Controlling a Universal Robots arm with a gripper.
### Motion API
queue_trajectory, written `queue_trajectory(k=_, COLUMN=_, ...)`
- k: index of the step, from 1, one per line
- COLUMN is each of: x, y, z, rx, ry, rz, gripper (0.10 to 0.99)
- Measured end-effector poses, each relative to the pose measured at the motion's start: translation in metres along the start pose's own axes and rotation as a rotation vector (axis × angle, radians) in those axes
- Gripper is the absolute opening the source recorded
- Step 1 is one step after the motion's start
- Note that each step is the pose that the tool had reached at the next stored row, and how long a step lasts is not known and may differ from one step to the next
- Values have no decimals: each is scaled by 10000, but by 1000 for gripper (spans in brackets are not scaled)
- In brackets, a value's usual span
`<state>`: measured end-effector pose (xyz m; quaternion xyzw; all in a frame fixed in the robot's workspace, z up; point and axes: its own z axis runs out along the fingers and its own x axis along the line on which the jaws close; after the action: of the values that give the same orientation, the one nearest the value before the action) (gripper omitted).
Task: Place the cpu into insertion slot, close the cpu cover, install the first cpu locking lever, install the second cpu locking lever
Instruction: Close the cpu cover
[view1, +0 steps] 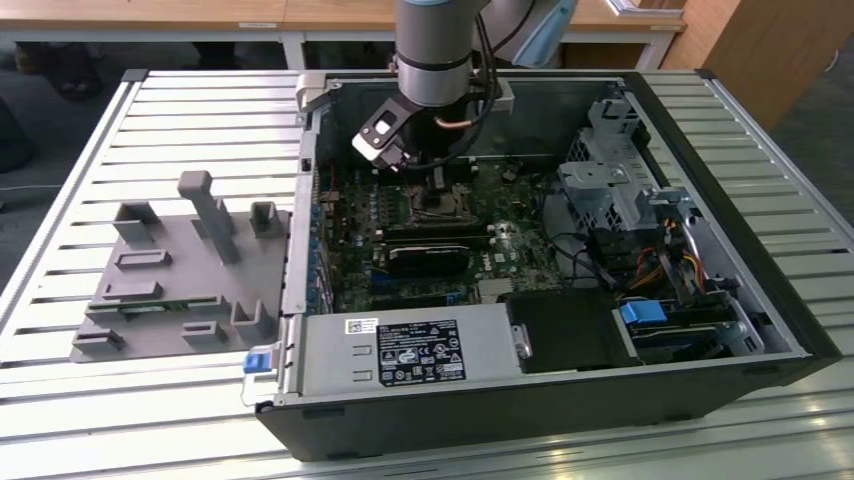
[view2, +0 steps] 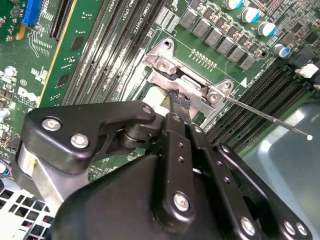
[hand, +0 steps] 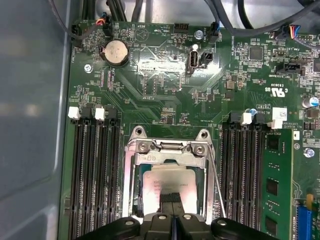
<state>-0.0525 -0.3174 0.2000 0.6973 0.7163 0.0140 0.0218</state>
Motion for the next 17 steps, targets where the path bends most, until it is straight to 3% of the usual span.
queue_trajectory(k=3, x=0, y=13, z=6, rx=-1, ry=-4, rz=2, gripper=106)
queue_trajectory(k=7, x=4, y=84, z=13, rx=-10, ry=7, rz=0, gripper=106)
queue_trajectory(k=11, x=7, y=93, z=-11, rx=-21, ry=33, rz=2, gripper=106)
queue_trajectory(k=17, x=9, y=-30, z=-23, rx=-138, ry=36, rz=2, gripper=106)
